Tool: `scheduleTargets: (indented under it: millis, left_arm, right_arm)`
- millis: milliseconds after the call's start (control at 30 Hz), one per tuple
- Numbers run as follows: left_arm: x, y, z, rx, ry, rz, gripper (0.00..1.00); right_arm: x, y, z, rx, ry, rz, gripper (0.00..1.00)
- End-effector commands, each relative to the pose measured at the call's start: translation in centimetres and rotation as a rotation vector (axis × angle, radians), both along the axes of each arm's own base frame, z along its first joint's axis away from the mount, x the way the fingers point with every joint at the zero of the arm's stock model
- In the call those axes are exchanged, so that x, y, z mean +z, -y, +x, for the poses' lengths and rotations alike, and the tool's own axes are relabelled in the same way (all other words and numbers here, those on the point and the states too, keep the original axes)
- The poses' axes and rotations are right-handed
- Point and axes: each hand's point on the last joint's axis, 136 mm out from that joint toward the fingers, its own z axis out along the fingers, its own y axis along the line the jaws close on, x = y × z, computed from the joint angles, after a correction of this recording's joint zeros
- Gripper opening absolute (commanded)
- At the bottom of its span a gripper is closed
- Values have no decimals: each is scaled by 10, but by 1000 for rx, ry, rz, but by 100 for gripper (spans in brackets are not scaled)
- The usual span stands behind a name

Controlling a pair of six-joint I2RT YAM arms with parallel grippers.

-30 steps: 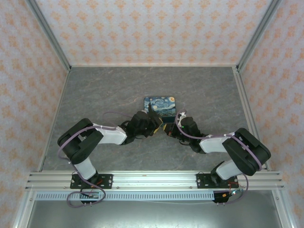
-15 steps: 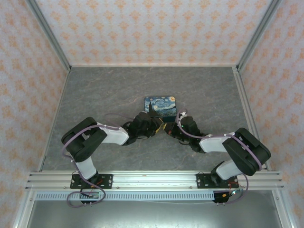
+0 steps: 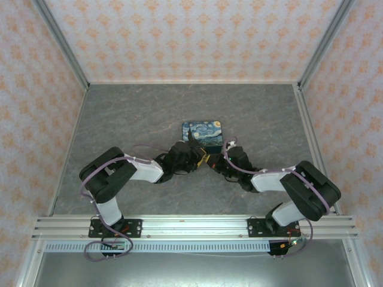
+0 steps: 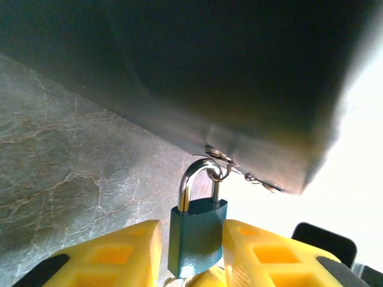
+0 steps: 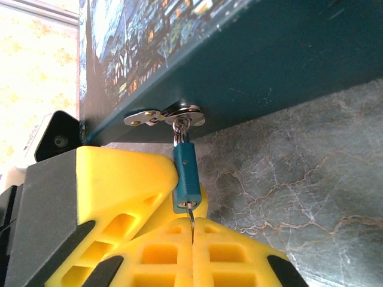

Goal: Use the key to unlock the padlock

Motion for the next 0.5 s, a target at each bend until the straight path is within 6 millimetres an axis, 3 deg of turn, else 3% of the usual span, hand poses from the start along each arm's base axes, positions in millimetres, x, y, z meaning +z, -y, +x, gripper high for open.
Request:
scheduleTargets:
  millis: [0, 233, 467]
  left_arm:
    - [1, 4, 5, 24, 6, -3, 30]
    - [2, -1, 5, 32, 10, 15, 19]
    - [10, -3, 4, 24, 31, 40, 5]
  right_arm:
    - [21, -12, 9, 5, 46, 76, 0]
    - [24, -9, 8, -13, 43, 92, 1]
    - [22, 8, 3, -45, 64, 6, 26]
